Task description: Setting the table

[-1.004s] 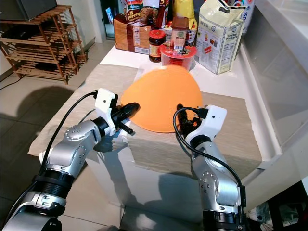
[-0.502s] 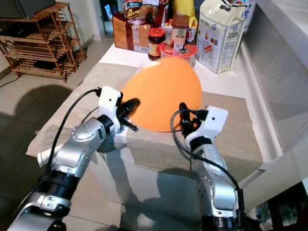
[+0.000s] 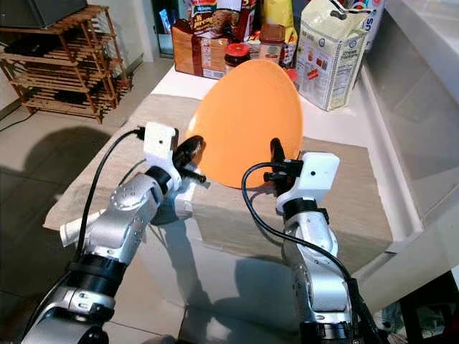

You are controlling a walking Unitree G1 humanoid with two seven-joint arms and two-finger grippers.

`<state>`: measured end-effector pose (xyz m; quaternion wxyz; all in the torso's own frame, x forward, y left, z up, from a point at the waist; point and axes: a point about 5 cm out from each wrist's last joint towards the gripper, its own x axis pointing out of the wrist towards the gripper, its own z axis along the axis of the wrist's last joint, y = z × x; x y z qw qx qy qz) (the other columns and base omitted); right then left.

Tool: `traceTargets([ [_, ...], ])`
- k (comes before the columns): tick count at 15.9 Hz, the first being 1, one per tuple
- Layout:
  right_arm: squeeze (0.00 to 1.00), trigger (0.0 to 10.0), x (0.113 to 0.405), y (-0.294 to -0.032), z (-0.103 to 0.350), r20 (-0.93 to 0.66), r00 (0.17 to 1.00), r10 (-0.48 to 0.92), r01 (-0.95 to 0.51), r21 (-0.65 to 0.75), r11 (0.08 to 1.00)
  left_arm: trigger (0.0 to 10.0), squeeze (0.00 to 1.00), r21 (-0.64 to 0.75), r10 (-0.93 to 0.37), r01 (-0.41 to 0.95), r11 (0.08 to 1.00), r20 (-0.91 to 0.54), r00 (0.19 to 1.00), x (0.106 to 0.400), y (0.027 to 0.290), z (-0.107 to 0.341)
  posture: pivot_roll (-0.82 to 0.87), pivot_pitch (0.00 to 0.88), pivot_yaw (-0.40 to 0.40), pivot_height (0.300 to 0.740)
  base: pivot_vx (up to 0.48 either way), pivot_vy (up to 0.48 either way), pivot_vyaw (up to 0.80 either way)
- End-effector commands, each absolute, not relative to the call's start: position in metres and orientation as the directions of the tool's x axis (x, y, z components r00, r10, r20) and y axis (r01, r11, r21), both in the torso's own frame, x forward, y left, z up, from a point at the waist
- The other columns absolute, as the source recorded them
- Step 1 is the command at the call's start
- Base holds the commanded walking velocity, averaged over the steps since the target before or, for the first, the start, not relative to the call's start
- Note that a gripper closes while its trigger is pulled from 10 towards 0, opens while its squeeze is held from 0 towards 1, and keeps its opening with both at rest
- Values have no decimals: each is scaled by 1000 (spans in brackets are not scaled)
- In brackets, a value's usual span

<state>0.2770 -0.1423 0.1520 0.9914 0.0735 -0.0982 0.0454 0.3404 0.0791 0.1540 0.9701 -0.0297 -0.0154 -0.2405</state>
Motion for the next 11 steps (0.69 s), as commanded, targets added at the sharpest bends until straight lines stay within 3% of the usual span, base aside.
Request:
traceTargets([
  [1, 0, 0, 277, -153, 128, 75, 997, 25, -33, 101, 994, 10000, 0, -43, -458, 462, 886, 84, 885, 344, 79, 166, -7, 0, 21, 722, 0, 0, 0],
  [11, 0, 0, 276, -153, 124, 63, 998, 26, -33, 104, 994, 10000, 0, -38, -462, 465, 884, 74, 884, 348, 79, 167, -12, 0, 18, 722, -238, 0, 0],
])
